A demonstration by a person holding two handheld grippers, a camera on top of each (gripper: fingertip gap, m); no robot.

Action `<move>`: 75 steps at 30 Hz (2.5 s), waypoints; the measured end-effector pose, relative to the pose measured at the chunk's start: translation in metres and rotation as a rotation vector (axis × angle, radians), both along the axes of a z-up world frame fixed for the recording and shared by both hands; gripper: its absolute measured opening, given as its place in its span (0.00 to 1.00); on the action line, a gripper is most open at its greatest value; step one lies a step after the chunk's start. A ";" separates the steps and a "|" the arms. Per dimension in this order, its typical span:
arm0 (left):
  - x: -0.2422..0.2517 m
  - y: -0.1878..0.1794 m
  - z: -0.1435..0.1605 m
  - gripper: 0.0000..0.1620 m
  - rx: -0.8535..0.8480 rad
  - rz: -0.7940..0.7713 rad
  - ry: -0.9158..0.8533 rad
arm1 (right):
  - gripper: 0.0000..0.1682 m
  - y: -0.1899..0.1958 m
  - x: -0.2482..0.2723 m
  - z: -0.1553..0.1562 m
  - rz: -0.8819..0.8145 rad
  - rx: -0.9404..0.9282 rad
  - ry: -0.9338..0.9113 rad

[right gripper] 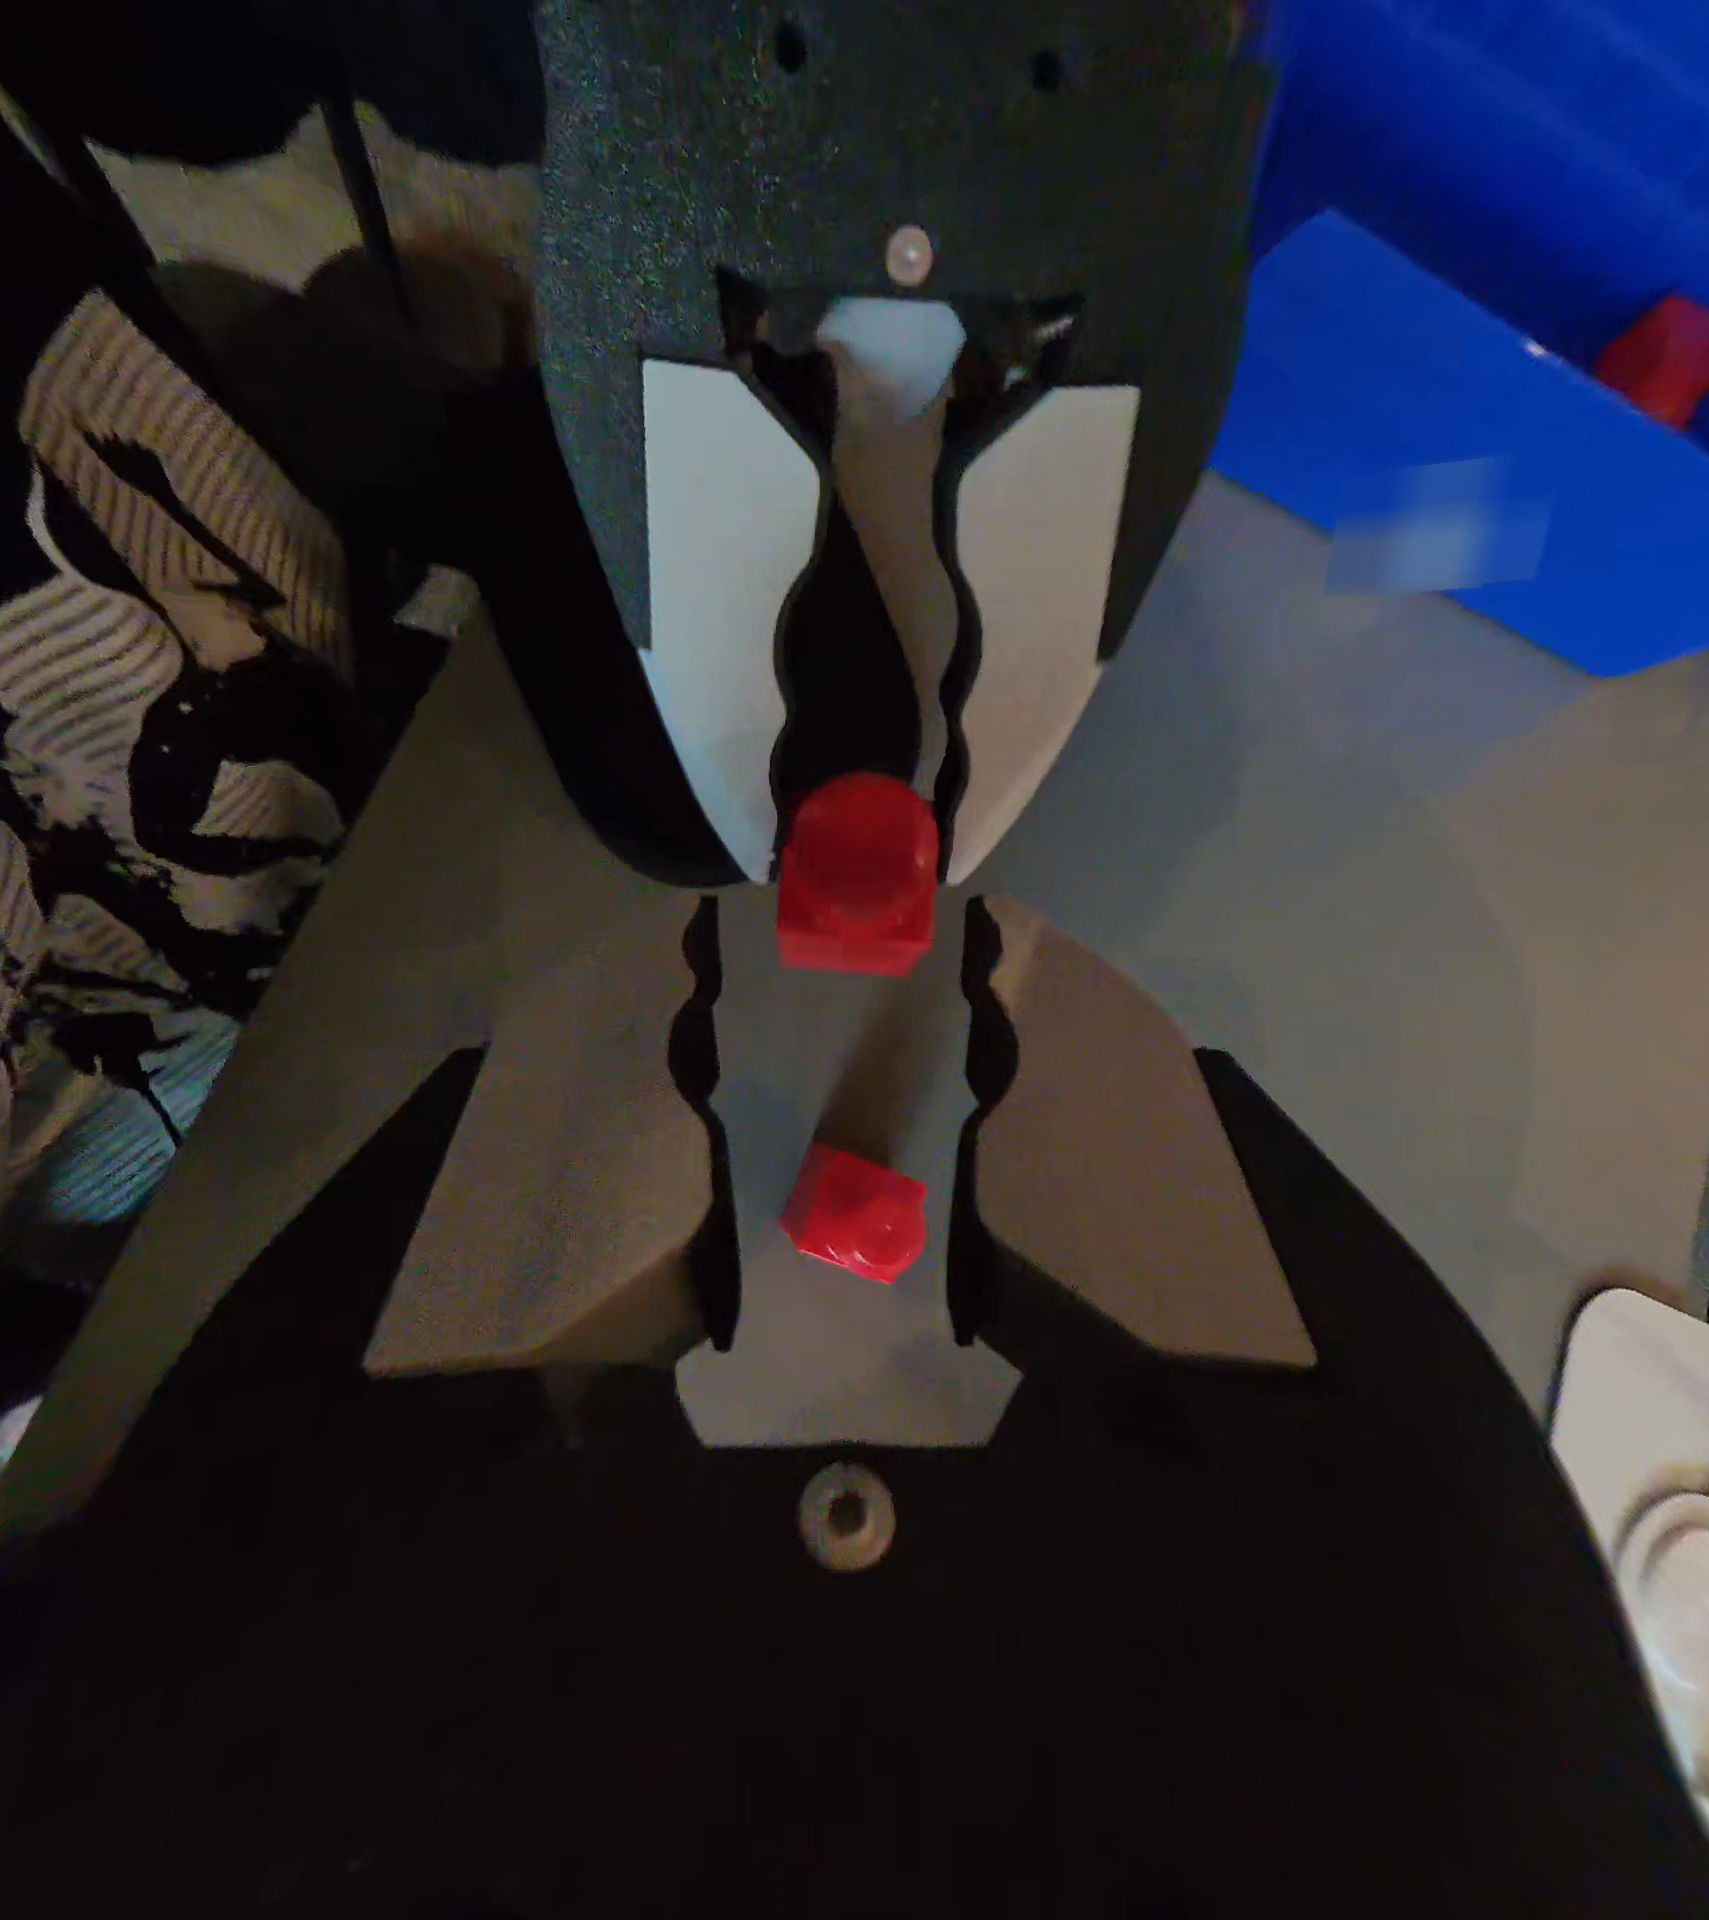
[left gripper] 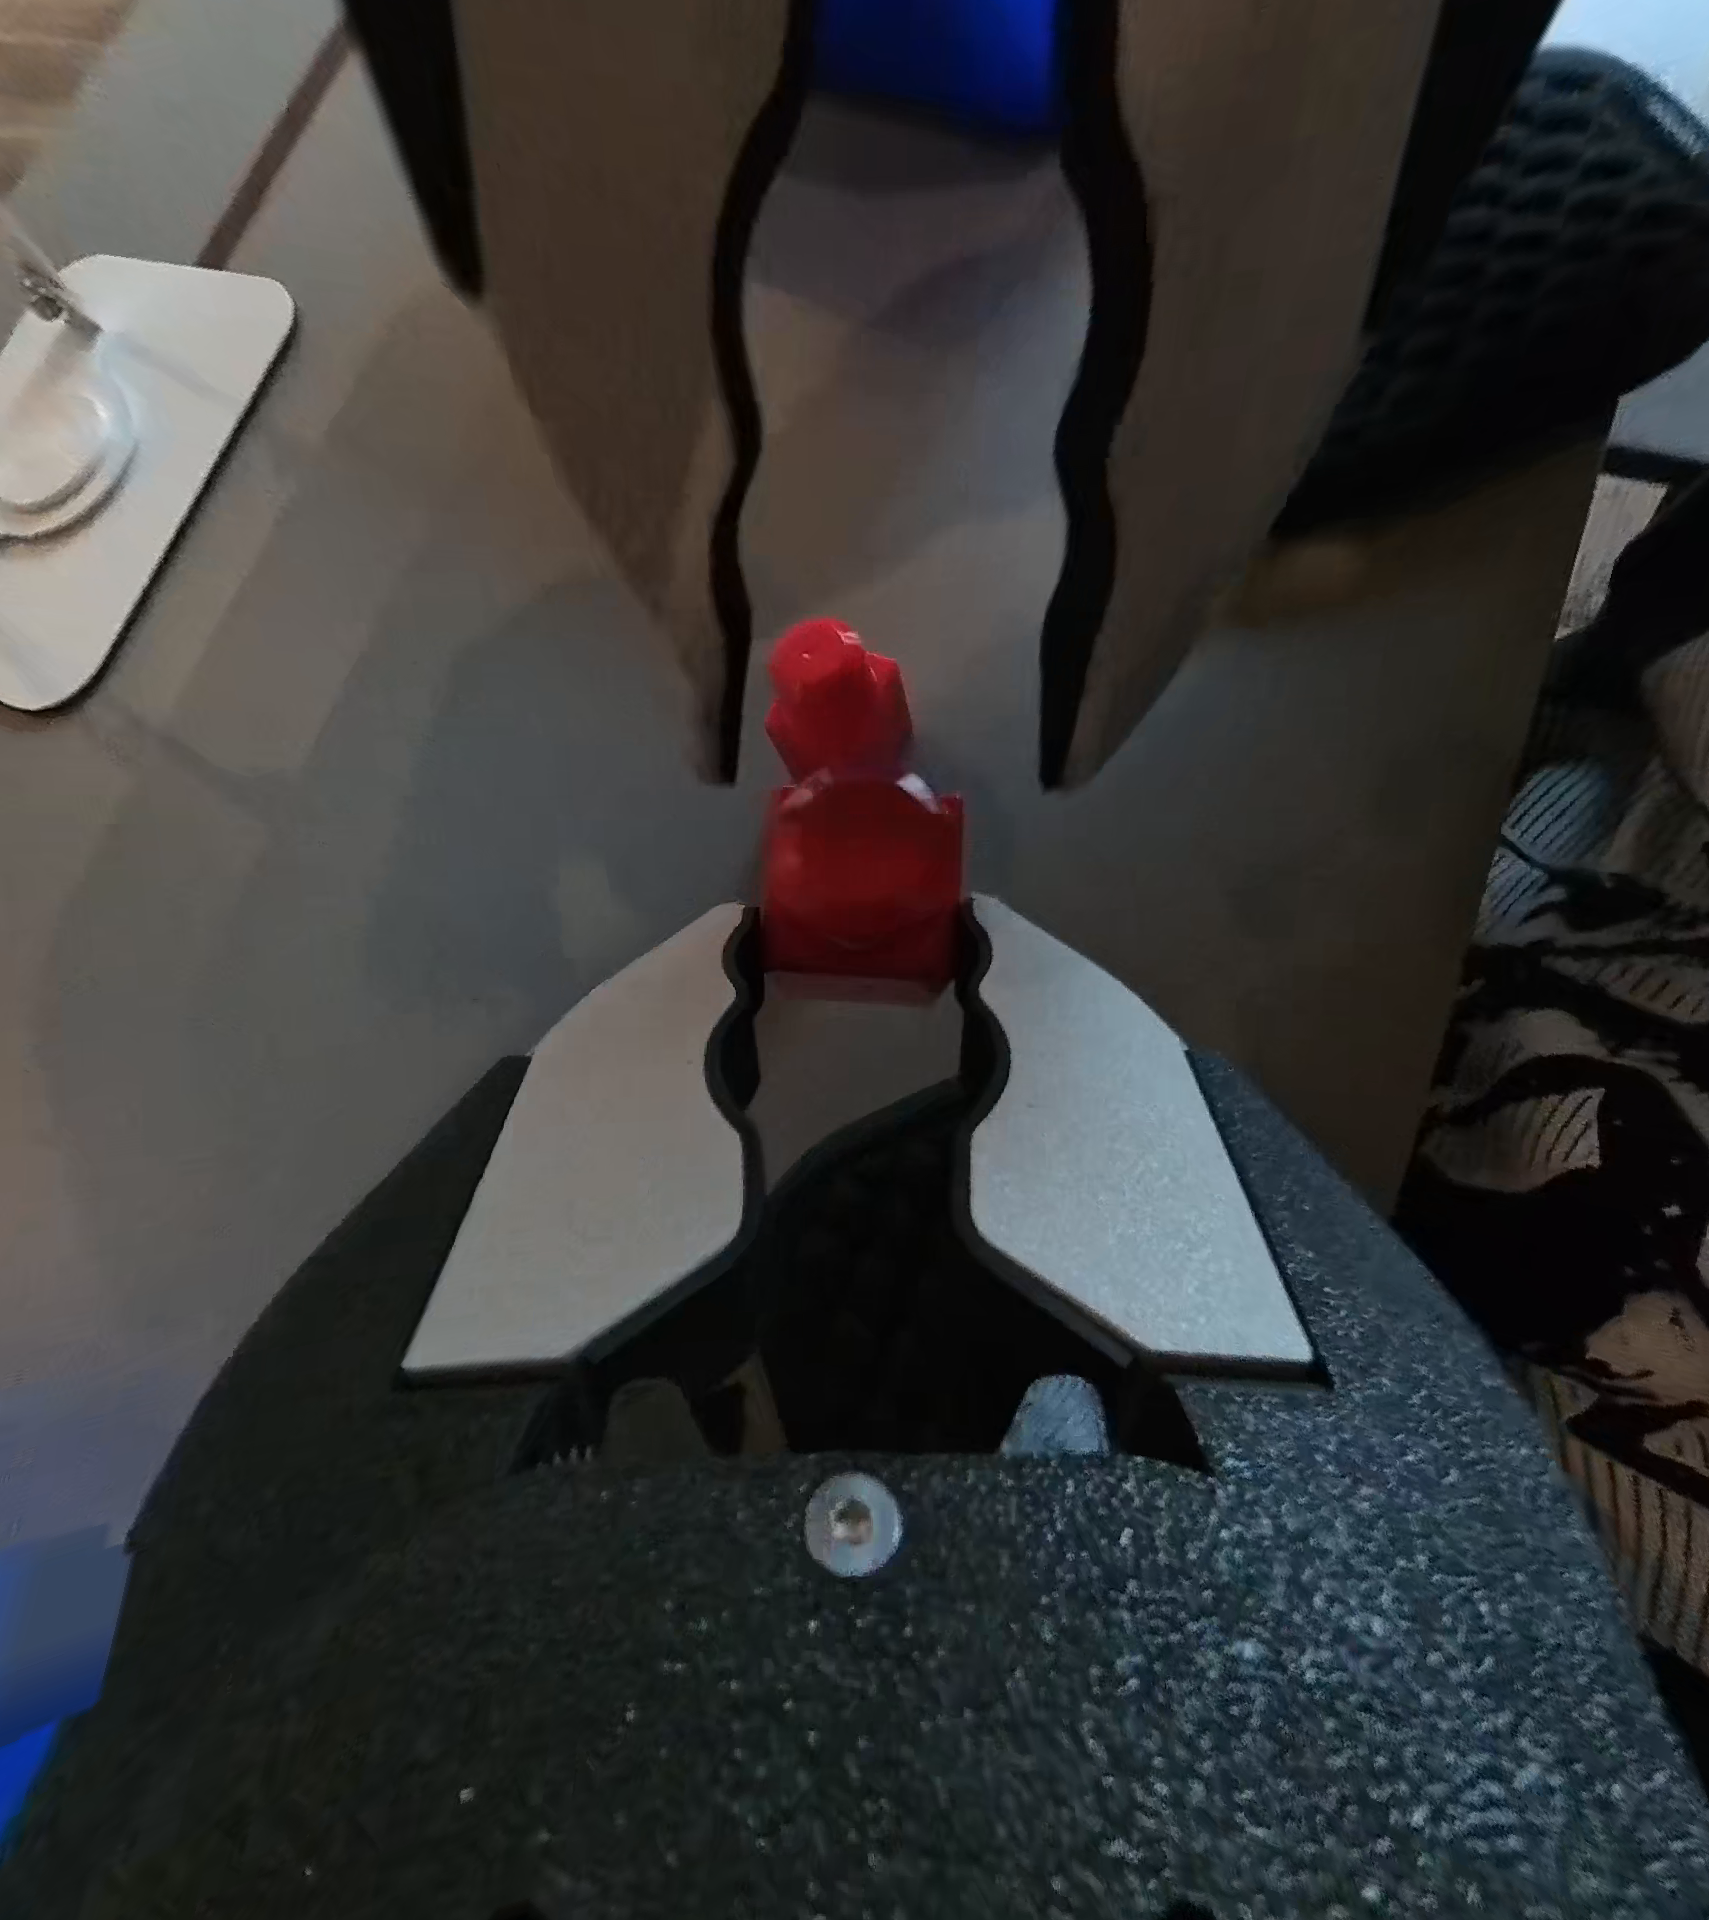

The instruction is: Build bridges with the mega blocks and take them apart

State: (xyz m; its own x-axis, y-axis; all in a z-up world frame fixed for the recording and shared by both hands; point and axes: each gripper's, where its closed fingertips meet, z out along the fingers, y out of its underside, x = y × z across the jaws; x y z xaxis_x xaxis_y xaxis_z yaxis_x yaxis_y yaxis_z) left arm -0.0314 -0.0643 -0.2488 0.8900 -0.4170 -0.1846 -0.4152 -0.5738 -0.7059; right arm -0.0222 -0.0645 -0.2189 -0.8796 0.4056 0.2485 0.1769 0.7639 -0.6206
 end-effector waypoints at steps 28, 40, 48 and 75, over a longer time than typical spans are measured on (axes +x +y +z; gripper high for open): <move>0.014 0.012 0.017 0.23 0.238 -0.034 -0.142 | 0.20 0.003 0.005 0.014 0.020 -0.065 0.055; 0.017 0.007 0.009 0.23 0.202 -0.054 -0.139 | 0.20 -0.002 0.007 0.004 0.015 0.007 -0.004; 0.014 0.004 0.011 0.23 0.228 -0.036 -0.125 | 0.18 -0.008 0.003 0.007 0.018 -0.012 0.000; -0.047 -0.043 0.043 0.53 0.436 0.199 -0.391 | 0.18 0.108 0.044 -0.033 -0.303 0.209 -0.165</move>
